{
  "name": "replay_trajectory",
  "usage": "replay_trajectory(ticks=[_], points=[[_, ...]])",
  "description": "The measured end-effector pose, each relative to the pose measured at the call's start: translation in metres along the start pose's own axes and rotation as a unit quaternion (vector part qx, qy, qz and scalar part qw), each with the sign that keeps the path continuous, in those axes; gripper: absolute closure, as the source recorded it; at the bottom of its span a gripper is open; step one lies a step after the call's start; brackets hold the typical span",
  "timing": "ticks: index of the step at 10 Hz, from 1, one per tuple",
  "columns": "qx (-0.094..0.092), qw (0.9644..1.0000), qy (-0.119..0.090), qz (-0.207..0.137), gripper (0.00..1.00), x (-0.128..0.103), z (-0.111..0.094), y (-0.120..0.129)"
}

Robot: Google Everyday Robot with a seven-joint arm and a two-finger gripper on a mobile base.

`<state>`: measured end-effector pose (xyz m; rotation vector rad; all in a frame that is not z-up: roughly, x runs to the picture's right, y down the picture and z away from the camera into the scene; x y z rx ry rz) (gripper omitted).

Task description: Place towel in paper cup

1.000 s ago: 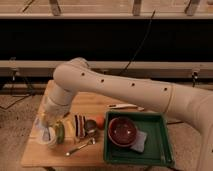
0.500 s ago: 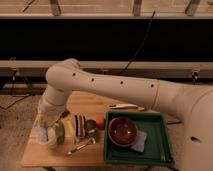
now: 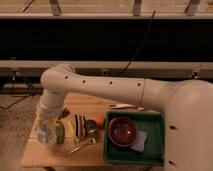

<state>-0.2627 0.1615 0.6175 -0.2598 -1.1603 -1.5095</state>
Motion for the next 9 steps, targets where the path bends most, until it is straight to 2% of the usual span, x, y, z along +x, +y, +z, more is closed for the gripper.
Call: replay_trajectory(ticks=[3, 9], points=[[-0.015, 0.9999, -0.006, 0.006, 1.00, 0.012, 0.020, 0.005], [-0.047, 0.9988, 0.008, 0.012, 1.00, 0.039, 0.042, 0.019]])
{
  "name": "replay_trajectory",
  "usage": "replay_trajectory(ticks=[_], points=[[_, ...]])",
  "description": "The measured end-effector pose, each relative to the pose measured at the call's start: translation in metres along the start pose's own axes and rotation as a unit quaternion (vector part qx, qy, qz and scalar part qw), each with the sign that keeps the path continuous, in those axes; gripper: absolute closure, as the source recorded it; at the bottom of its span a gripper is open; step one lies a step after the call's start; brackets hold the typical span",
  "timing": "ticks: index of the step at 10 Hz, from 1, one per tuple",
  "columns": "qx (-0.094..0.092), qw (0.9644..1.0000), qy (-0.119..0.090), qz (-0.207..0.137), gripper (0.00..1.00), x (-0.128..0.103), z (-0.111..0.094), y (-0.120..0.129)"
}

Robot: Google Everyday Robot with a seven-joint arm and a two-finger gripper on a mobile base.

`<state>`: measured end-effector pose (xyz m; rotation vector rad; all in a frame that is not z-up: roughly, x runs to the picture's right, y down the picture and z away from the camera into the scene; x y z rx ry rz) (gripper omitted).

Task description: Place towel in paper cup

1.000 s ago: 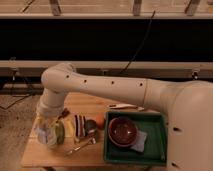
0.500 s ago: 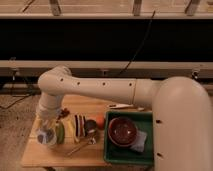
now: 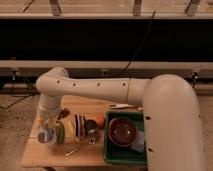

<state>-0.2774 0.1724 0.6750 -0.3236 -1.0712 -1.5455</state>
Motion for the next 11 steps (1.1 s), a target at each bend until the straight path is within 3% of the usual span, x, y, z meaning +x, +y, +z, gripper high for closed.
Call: replay_trajectory(ticks=[3, 4, 7, 11], points=[[-0.006, 1.0000, -0.001, 0.003, 1.00, 0.005, 0.017, 0.003], [-0.007, 1.0000, -0.002, 0.003, 0.95, 0.005, 0.021, 0.002], [0.012, 0.9999, 0.000, 0.011, 0.67, 0.004, 0.014, 0.004], [0.043, 0.9986, 0.025, 0.021, 0.25, 0.006, -0.019, 0.016]])
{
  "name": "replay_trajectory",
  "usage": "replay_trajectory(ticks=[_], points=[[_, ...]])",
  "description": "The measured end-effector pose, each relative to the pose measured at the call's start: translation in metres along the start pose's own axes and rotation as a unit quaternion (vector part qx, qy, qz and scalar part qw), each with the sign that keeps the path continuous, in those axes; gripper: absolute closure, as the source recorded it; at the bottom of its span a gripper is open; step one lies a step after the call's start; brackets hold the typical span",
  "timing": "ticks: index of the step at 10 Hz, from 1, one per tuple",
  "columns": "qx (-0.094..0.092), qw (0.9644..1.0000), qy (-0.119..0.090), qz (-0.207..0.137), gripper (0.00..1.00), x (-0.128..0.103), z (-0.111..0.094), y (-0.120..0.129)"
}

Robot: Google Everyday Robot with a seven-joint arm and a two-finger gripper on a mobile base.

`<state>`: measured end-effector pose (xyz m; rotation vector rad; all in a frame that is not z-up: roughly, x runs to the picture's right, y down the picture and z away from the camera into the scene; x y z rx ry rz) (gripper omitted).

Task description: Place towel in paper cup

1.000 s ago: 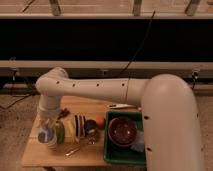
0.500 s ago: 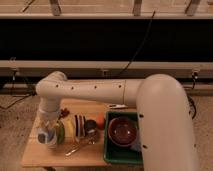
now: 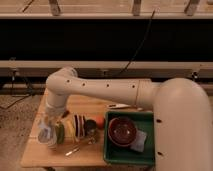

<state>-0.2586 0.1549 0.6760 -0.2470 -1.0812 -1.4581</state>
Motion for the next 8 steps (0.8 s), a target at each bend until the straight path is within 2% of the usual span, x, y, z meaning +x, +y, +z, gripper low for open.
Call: replay_trajectory(ticks=[1, 6, 8], points=[[0.004, 1.0000, 0.002, 0.000, 0.20, 0.000, -0.004, 0.001], [0.020, 0.9998, 0.006, -0.006, 0.20, -0.005, -0.017, -0.002], [0.036, 0.9992, 0.014, 0.002, 0.20, -0.004, -0.030, 0.001]])
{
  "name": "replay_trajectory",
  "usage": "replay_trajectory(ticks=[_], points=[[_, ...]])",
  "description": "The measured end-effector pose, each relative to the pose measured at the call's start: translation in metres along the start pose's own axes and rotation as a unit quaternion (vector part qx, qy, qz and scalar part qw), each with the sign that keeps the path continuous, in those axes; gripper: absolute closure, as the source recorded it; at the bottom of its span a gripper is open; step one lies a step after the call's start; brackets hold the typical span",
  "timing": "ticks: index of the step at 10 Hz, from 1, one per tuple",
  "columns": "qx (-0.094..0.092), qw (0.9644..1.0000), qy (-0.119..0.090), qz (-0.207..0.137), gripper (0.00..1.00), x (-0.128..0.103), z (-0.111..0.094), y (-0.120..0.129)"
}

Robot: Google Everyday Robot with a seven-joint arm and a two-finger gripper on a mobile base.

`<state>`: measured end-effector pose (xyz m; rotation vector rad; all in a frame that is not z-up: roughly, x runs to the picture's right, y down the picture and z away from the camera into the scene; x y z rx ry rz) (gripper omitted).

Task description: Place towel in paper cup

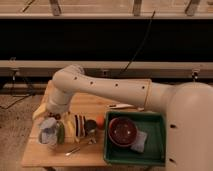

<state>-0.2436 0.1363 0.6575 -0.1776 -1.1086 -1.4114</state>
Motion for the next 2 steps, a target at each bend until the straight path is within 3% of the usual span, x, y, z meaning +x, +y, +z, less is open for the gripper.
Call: replay_trajectory(ticks=[2], points=[[0.015, 0.9998, 0.010, 0.012, 0.20, 0.0049, -0.0123, 0.0066]])
